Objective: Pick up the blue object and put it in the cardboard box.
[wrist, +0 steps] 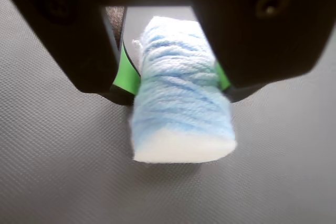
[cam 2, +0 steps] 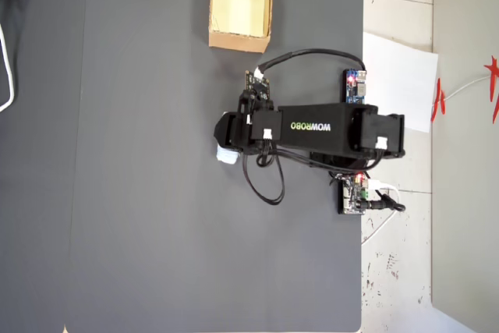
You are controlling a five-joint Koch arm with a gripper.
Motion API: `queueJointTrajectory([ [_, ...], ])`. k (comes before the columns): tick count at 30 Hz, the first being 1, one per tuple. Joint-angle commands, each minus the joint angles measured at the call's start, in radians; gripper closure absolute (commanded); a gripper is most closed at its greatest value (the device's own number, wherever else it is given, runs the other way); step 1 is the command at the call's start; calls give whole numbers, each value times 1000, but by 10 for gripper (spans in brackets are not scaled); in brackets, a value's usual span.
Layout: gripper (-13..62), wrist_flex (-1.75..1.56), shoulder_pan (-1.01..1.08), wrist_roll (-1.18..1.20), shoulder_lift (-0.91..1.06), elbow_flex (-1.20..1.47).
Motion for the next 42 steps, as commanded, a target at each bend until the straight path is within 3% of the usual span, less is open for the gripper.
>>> queueJointTrajectory([
  [1, 310, -146, 2, 94, 6, -2],
  [14, 310, -718, 49, 126, 229, 169],
  [25, 310, -773, 270, 49, 391, 89],
  [33, 310, -704, 537, -48, 321, -104],
  [42, 308, -568, 686, -72, 267, -81],
])
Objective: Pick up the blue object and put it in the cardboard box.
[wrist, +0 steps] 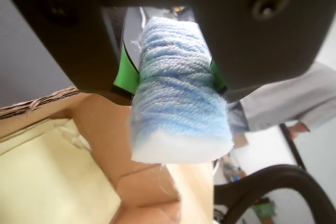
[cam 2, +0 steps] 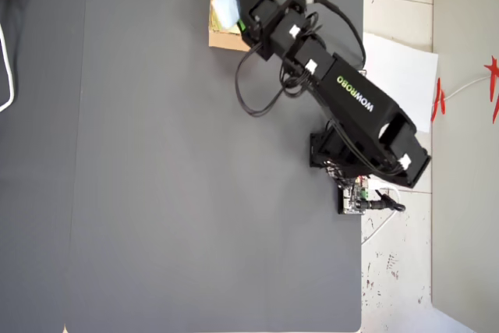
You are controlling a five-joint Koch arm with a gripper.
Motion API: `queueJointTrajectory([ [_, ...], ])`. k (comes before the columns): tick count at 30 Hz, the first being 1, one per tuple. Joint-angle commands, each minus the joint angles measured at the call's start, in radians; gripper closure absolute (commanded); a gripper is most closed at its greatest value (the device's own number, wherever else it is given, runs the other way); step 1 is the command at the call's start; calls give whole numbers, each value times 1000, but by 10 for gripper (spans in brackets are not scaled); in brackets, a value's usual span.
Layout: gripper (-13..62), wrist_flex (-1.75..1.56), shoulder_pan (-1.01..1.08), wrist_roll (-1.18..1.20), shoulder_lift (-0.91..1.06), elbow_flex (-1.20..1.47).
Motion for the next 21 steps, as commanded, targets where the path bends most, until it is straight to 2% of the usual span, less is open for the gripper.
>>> queueJointTrajectory([
  [1, 307, -9, 21, 0, -2, -66],
  [4, 295, -8, 32, 0, -14, -58],
  [7, 220, -6, 32, 3, -23, -58],
  [10, 178, -6, 32, 3, -25, -54],
  [21, 168, -58, -5, 29, 28, -11],
])
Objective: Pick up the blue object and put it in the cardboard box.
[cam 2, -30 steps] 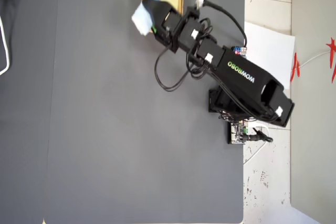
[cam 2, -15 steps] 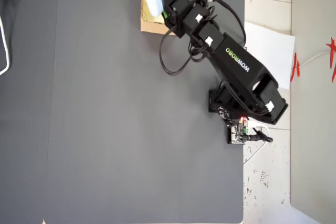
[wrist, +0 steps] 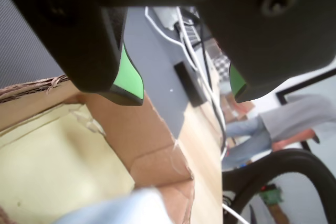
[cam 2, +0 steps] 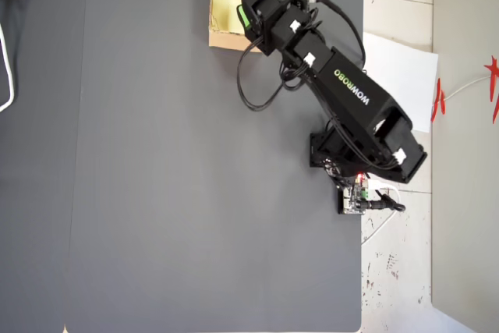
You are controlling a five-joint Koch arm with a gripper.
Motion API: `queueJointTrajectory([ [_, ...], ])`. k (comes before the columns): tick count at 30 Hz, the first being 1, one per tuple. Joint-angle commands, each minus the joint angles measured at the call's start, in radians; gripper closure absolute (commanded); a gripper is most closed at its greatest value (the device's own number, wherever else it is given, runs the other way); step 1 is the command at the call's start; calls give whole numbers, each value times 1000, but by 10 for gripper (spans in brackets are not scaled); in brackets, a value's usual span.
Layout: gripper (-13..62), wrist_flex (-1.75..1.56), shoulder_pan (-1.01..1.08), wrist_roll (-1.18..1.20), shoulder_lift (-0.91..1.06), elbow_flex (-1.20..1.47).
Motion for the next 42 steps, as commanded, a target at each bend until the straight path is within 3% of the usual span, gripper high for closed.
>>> queueJointTrajectory([
  [1, 167, -86, -35, 48, 64, -3],
  [21, 162, -256, -600, 178, 483, 500],
  [42, 154, -196, -719, 195, 591, 986],
])
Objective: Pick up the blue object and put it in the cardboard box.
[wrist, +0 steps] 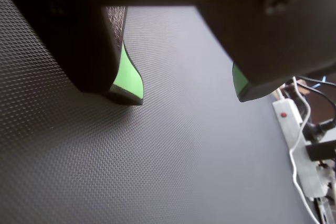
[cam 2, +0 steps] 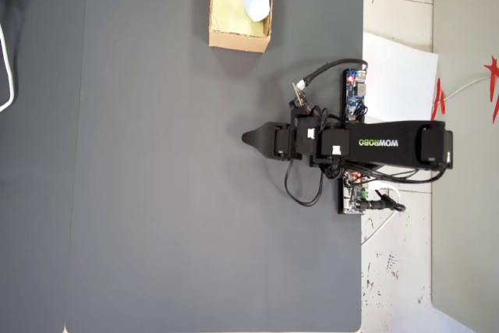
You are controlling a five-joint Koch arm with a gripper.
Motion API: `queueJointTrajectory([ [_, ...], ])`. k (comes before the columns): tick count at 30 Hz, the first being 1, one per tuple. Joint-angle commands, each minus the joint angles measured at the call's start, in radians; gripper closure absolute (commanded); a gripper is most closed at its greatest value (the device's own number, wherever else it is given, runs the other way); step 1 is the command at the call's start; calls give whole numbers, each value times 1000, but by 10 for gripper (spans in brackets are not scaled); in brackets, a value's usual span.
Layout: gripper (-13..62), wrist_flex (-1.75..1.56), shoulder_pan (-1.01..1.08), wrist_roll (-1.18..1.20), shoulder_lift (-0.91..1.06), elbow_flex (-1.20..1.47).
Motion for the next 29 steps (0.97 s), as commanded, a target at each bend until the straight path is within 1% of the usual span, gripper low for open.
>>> queueJointTrajectory([
  [1, 153, 83, 0, 21, 87, 40],
  [3, 155, 147, 0, 23, 87, 41],
  [29, 154, 144, 12, 18, 89, 40],
])
